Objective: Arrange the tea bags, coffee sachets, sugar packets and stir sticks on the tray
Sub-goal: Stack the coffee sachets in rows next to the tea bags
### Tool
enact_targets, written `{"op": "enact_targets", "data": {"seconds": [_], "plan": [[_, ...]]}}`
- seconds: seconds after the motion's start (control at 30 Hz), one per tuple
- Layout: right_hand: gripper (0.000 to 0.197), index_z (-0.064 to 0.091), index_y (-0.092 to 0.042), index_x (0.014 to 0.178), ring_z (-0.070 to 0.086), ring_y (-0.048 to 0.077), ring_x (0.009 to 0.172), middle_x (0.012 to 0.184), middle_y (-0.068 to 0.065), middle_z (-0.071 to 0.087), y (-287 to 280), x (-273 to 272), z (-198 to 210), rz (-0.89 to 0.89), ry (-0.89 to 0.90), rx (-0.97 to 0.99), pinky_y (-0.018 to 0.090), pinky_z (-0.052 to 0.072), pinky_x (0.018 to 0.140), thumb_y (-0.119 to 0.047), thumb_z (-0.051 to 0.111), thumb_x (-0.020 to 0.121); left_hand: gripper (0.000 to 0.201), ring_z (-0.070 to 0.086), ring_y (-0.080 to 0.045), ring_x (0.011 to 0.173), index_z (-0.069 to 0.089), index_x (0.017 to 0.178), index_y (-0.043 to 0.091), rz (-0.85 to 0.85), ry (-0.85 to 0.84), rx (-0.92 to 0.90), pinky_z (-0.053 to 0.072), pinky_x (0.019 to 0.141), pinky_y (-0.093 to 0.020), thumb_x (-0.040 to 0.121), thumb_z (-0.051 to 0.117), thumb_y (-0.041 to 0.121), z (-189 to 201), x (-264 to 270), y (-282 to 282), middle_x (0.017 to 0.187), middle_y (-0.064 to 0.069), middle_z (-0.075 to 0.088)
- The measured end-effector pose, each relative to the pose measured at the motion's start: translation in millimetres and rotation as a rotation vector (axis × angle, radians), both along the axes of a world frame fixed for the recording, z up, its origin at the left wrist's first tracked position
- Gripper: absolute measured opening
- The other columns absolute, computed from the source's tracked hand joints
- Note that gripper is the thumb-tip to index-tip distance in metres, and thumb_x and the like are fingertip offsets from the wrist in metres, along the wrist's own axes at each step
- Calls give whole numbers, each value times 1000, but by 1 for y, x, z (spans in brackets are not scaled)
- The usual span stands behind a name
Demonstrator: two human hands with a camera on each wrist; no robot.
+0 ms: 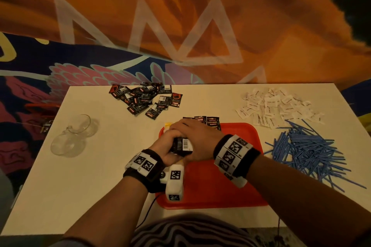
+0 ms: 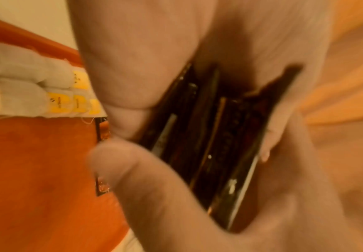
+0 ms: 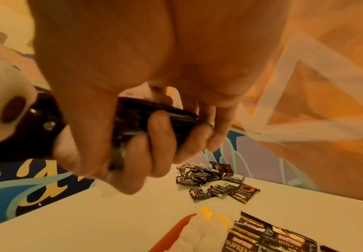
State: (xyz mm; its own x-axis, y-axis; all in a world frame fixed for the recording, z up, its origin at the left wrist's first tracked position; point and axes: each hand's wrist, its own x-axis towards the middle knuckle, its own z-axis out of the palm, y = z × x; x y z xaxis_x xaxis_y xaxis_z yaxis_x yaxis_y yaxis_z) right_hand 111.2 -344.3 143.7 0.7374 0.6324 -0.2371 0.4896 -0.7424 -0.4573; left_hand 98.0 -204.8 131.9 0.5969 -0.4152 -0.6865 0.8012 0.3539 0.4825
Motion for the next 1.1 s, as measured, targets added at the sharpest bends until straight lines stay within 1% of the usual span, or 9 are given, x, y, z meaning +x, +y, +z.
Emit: {"op": "enact_targets", "data": {"seconds": [0.1,0.23,0.4,0.5,0.67,0.8,0.97,1.03,1.1], "plan": [[83,40,-30,133,45,22,118,128,0,47,-2,1,-5,-58,-16,98,45,42,101,-44,82,63,25,68,-25,68,72,81,4,26,31,-131,55,62,-31,55,69,3,0,-2,8,78,-12,67],[90,36,-37,133,37,23,126,138,-2,38,-3,-1,-7,-64,36,139,43,37,107,-55,82,58,24,69,-24,74,64,96,4,29,6,-132,56,62,-31,72,60,8,4,-4,2,83,-13,67],[76,42,-36,123,43,14,109,117,-4,51,-8,1,8,-201,74,260,40,42,98,-49,86,62,64,67,-31,93,70,109,2,144,-58,-349,58,78,-40,53,95,20,-1,-8,10,104,-18,66],[85,41,-39,132,41,16,120,128,-4,50,-9,1,7,-137,49,261,36,37,105,-57,83,60,80,71,-31,91,62,118,2,180,-100,-341,61,73,-40,50,98,25,-3,-9,5,105,-20,67],[76,53,-25,124,48,12,111,121,-3,54,-6,1,10,-179,14,312,35,43,100,-53,85,61,64,74,-25,86,60,119,5,230,-65,-248,61,66,-33,73,71,49,-1,-9,-3,97,-16,72],[86,41,-36,128,52,13,106,117,-5,57,-5,1,11,-208,52,290,39,48,94,-59,84,57,57,74,-22,78,64,112,10,225,-48,-223,61,62,-32,75,55,53,-2,-7,-9,90,-13,73],[121,6,-45,149,35,22,132,142,4,43,-11,-3,13,-217,142,181,39,35,107,-53,87,59,37,73,-22,78,61,115,8,166,-88,-237,60,63,-30,88,55,32,-5,-6,-8,92,-14,72],[124,4,-44,150,24,16,140,152,-2,31,-14,-7,12,-218,171,252,36,25,112,-48,88,59,35,73,-24,81,59,120,6,153,-109,-230,60,64,-32,89,54,22,-6,-4,-7,96,-17,72],[117,13,-41,150,28,12,138,149,-9,31,-16,-8,6,-346,198,402,33,28,112,-49,87,61,39,73,-28,84,58,125,14,196,-119,-219,60,62,-35,86,55,13,-11,-1,-5,104,-19,71]]}}
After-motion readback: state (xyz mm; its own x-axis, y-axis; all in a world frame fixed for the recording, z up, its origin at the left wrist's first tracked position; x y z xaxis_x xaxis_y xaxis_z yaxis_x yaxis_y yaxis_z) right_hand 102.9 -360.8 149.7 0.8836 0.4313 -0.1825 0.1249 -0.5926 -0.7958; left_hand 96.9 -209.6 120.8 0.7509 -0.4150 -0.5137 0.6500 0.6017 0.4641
